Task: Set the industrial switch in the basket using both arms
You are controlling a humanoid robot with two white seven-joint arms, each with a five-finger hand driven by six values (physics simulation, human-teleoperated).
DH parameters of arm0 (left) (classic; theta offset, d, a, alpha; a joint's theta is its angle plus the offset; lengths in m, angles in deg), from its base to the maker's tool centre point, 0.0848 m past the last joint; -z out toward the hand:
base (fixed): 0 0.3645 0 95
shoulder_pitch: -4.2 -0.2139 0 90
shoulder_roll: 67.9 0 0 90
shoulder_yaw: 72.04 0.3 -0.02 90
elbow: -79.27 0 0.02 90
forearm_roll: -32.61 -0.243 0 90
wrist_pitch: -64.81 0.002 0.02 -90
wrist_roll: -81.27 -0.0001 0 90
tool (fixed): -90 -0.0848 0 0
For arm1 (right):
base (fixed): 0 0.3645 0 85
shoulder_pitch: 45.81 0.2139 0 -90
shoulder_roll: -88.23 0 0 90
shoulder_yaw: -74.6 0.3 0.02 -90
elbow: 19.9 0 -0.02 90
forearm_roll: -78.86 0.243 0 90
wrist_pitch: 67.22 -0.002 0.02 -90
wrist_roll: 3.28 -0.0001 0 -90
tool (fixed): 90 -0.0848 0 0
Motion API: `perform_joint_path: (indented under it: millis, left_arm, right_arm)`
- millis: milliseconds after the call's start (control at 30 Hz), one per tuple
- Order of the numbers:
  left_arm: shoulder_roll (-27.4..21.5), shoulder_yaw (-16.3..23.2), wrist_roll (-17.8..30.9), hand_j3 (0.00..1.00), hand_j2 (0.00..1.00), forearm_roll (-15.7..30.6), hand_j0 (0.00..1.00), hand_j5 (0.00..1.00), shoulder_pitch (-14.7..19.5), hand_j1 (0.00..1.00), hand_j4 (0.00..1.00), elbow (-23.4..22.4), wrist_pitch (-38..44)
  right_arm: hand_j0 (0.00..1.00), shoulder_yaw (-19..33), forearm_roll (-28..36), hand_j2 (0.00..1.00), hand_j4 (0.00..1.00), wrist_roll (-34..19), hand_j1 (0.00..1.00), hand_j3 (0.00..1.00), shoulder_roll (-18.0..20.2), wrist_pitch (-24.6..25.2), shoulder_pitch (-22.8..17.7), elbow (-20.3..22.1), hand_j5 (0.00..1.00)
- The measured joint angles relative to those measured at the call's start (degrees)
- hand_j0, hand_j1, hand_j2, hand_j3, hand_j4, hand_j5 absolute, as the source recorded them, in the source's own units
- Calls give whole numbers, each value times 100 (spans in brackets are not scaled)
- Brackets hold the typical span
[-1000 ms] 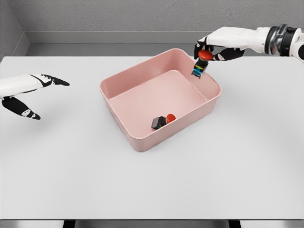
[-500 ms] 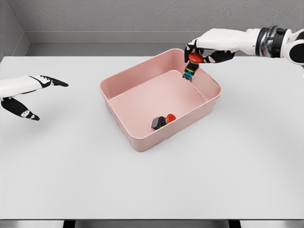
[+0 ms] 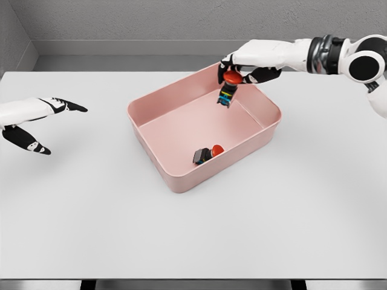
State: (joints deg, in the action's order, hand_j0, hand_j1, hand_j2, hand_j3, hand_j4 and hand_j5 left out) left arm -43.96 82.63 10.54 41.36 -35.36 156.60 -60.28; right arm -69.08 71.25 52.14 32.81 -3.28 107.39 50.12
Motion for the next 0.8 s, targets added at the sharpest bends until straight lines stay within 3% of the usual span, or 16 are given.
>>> perform_joint_path:
  millis: [367,600,800]
  left_arm:
    - [-3,2,0,100,100,0,100,100,0,100,100,1,0]
    - [0,0,0,100,100,-1,100,100,-26,100,100,0,0]
    - [0,1,0,100,100,0,100,100,-44,100,100,0,0]
  right_arm:
    - [100,-36,-33,100,100,-5,100,100,-105,4,44,39,100]
    - [100,-119,-32,100,100,-9,100,100,-215,235,62,528,100]
    - [100,-130,-27,100,100,-8,100,100,-201,308,70,625,100]
